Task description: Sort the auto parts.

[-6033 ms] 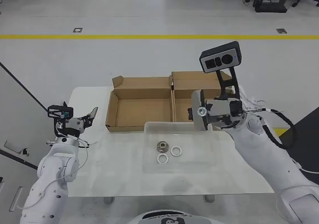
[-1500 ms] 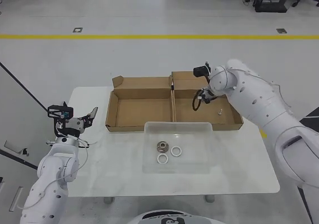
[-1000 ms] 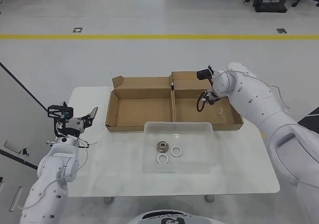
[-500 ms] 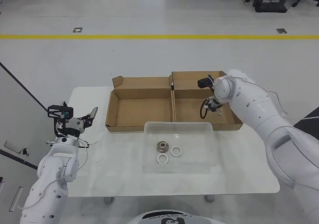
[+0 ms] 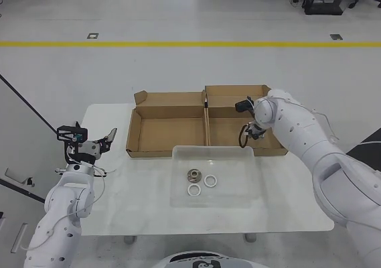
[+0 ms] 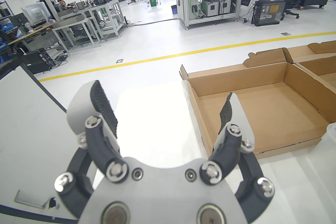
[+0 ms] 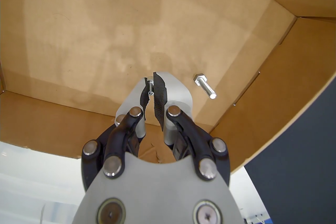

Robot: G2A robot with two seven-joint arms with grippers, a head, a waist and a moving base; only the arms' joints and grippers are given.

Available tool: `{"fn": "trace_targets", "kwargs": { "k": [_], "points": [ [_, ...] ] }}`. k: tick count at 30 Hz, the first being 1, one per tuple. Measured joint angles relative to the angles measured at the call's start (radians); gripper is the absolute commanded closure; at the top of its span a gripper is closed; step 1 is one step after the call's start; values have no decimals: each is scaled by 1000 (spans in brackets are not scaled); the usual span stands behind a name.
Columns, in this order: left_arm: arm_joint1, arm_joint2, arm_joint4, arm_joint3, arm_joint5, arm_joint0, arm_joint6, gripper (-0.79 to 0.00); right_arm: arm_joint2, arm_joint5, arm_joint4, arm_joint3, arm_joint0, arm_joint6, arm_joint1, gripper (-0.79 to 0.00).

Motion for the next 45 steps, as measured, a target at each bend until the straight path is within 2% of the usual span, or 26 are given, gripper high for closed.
{"fn": "trace_targets", "kwargs": {
  "k": [5, 8, 16, 20, 24, 28, 29, 31, 34, 39, 45],
  "points": [
    [0, 0, 0, 0, 0, 0, 0, -785, 0, -8, -9, 19, 2, 0, -10, -3],
    [0, 0, 0, 0, 0, 0, 0, -785, 2, -12, -12, 28, 3, -2, -16, -55],
    [0, 0, 0, 0, 0, 0, 0, -785, 9, -17, -20, 45, 3, -4, -28, -55],
    [0, 0, 0, 0, 0, 0, 0, -785, 12, -16, -27, 46, 3, -4, -32, -80],
    [0, 0, 0, 0, 0, 0, 0, -785, 20, -16, -34, 41, 6, -5, -33, -222],
    [0, 0, 0, 0, 0, 0, 0, -785, 33, -17, -47, 24, 11, -6, -28, -422],
    [0, 0, 0, 0, 0, 0, 0, -785, 38, -17, -50, 17, 13, -10, -25, -434],
    [0, 0, 0, 0, 0, 0, 0, -785, 55, -17, -46, -1, 15, -25, -18, -536],
    [0, 0, 0, 0, 0, 0, 0, -785, 91, -38, -31, -42, 15, -42, 0, -785],
    [0, 0, 0, 0, 0, 0, 0, -785, 182, -93, 18, -145, -2, -32, 47, -785],
    [0, 0, 0, 0, 0, 0, 0, -785, 364, -151, 123, -343, -81, 35, 132, -785]
  ]
}}
